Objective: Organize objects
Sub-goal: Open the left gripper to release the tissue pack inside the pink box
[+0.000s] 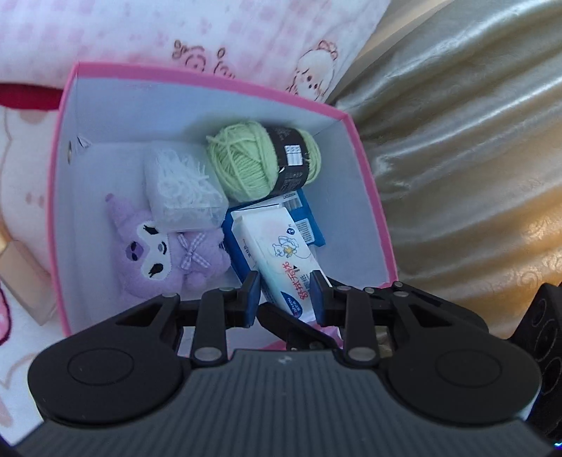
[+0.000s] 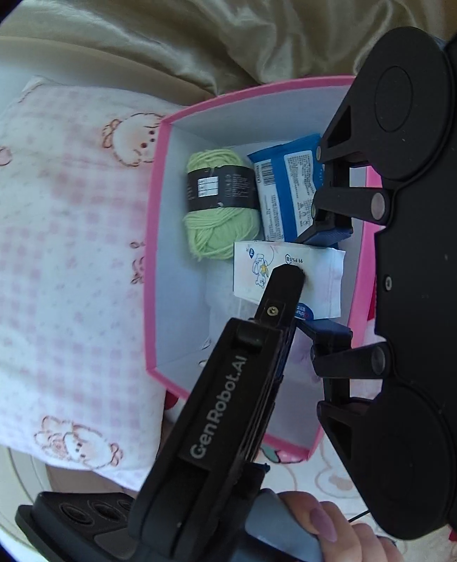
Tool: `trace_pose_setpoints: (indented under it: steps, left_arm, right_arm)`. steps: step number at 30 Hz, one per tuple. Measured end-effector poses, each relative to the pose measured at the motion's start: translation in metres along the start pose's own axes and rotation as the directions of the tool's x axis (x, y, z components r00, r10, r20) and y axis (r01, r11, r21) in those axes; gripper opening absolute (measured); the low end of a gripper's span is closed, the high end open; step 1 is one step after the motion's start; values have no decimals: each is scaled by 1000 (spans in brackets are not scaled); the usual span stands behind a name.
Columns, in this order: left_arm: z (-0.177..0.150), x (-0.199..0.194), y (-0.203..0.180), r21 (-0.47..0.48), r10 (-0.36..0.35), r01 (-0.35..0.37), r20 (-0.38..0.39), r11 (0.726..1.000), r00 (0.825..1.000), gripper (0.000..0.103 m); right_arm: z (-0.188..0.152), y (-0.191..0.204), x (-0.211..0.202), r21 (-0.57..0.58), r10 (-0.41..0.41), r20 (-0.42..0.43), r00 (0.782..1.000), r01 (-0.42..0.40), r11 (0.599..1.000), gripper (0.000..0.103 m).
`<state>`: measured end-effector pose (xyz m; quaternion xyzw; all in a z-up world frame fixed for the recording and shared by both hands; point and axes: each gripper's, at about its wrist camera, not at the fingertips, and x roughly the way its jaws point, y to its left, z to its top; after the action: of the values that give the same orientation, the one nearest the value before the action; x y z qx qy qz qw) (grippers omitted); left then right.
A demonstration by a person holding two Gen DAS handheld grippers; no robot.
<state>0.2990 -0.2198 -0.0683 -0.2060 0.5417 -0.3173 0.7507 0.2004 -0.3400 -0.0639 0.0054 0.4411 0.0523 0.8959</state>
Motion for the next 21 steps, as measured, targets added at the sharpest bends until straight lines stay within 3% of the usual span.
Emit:
trace_pose_setpoints:
  steps: [6,14,21]
  left_arm:
    - [6,22,11,-26,9,-9,1,1000,1000,28]
    - [8,43,27,-92,-8,7,-14,996,1000,26]
    - [5,46,29,-85,53,-52,1,995,999,26]
  right_arm:
    - [2,-15,25,56,14,-24,1000,-12,998,47]
    - [0,-12,46,59,-79,-55,995,82,995,47]
    - [1,-12,61,34,-52,-81,995,55,998,47]
